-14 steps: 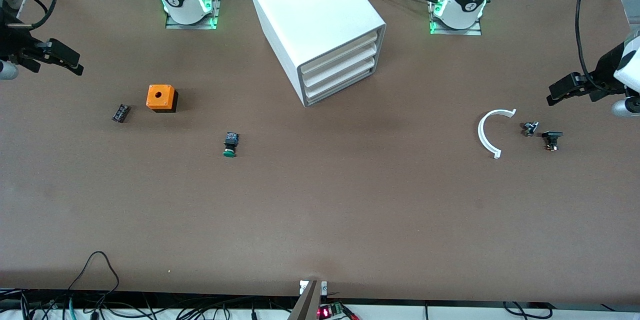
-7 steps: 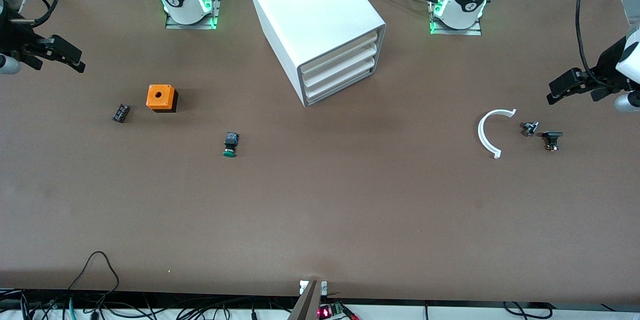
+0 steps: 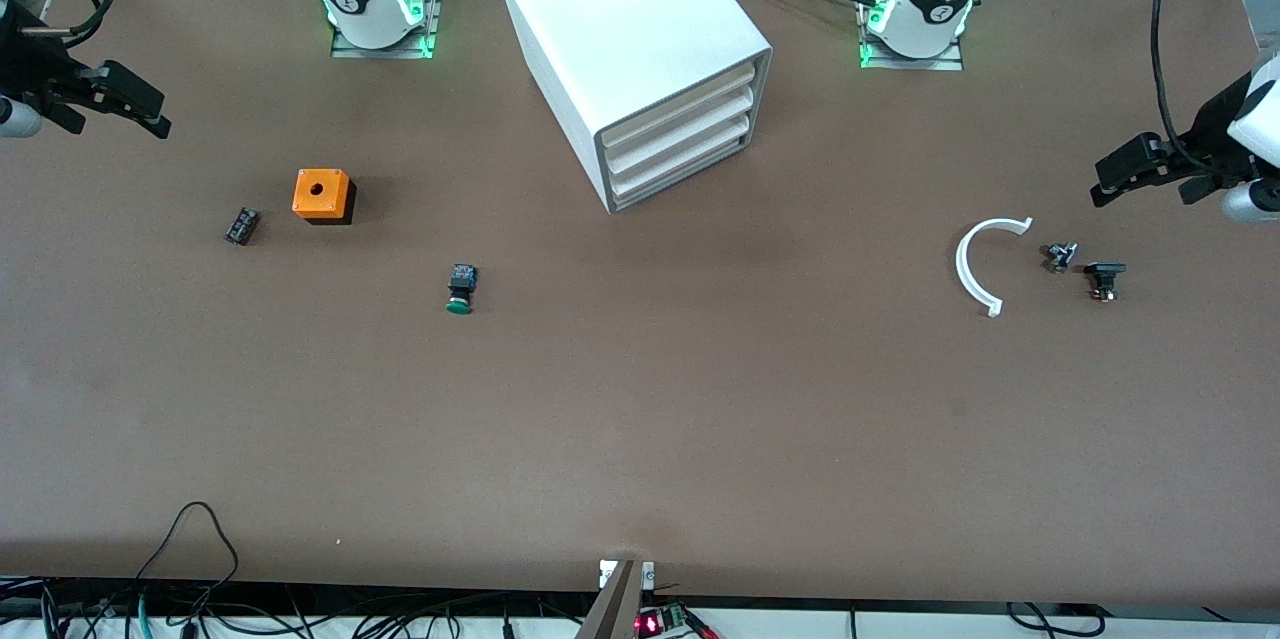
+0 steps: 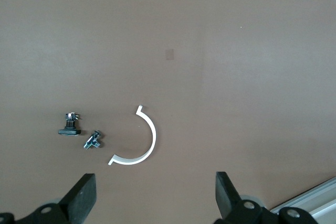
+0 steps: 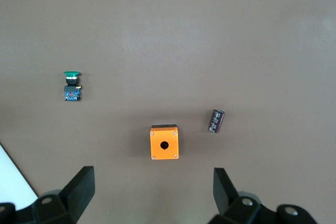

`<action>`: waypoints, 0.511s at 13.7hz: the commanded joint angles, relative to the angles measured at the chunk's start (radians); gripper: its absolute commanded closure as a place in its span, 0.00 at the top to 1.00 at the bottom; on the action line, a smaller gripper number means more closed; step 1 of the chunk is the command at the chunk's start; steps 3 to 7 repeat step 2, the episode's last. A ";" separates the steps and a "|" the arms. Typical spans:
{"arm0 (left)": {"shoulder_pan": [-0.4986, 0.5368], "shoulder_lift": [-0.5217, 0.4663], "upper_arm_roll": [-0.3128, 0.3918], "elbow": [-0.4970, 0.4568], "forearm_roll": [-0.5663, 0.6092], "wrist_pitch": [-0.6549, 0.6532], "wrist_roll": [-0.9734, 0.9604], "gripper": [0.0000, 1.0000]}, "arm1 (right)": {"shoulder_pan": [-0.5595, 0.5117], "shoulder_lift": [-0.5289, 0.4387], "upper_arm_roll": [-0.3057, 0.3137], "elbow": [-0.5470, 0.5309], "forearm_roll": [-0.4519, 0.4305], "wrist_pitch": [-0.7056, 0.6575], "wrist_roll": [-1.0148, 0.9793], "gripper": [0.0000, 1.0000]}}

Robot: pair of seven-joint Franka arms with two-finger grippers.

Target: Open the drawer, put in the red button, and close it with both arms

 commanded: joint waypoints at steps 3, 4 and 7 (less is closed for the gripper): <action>0.004 0.001 0.002 0.016 -0.019 -0.014 0.033 1.00 | 0.001 -0.019 -0.003 -0.019 0.008 0.006 -0.022 1.00; 0.004 0.001 0.002 0.016 -0.019 -0.014 0.033 1.00 | 0.001 -0.019 -0.003 -0.019 0.008 0.006 -0.022 1.00; 0.004 0.001 0.002 0.016 -0.019 -0.014 0.033 1.00 | 0.001 -0.019 -0.003 -0.019 0.008 0.006 -0.022 1.00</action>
